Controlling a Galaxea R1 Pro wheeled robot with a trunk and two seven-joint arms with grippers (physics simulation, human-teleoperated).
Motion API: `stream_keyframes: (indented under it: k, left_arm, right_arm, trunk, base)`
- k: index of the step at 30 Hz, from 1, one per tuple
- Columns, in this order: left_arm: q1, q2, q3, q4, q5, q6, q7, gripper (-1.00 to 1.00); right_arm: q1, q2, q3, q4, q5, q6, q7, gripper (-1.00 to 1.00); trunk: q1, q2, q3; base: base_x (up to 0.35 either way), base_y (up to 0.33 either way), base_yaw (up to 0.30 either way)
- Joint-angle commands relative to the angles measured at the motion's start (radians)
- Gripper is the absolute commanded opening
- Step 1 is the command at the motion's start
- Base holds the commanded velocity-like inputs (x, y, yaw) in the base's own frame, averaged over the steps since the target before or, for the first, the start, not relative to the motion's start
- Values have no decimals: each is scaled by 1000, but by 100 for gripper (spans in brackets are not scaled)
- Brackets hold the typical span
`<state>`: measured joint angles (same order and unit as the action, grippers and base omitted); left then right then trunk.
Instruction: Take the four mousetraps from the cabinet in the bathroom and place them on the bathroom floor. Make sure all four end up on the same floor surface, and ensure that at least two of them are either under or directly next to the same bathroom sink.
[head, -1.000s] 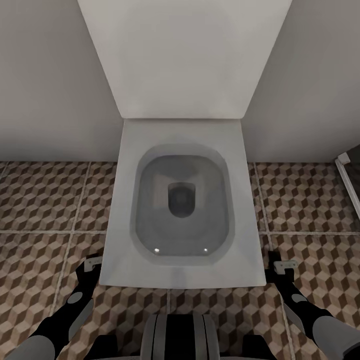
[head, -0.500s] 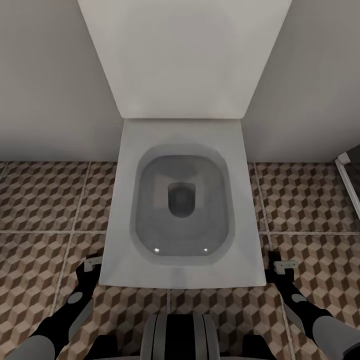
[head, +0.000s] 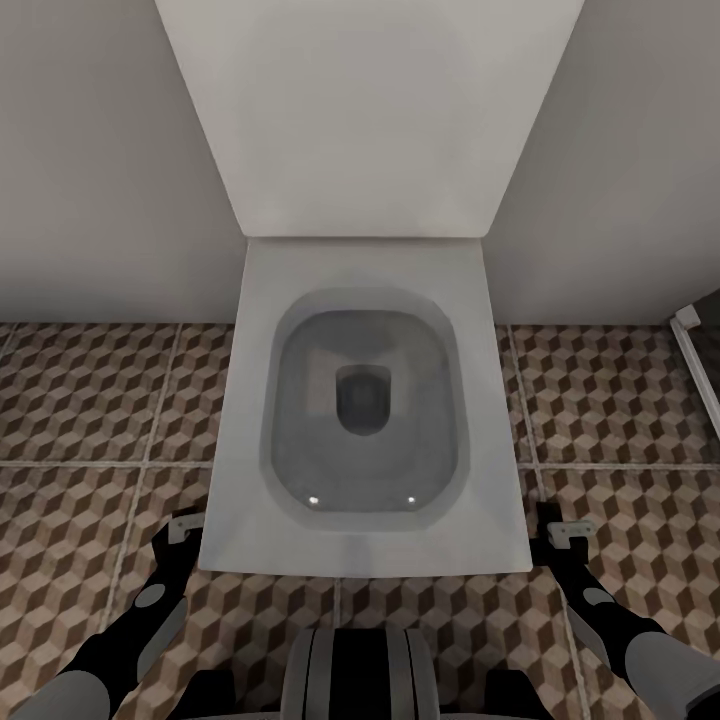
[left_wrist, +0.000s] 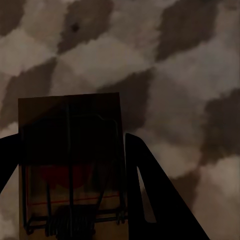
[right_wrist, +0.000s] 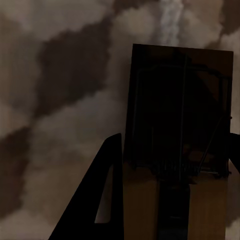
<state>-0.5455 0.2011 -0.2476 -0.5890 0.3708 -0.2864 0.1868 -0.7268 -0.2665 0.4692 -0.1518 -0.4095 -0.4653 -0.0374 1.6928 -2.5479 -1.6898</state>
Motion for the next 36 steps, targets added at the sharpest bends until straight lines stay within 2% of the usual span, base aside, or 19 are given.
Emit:
stream_keyframes:
  k: [1, 36]
  left_arm:
    - [-1, 1, -9, 0, 4, -3, 11, -100]
    - [-1, 6, 0, 0, 4, -31, 10, -100]
  right_arm:
    - [0, 0, 8, 0, -8, -3, 2, -100]
    - [0, 0, 7, 0, -9, -3, 1, -100]
  trunk:
    - [0, 0, 0]
    - [0, 0, 0]
  base:
    - [0, 0, 0]
    - [0, 0, 0]
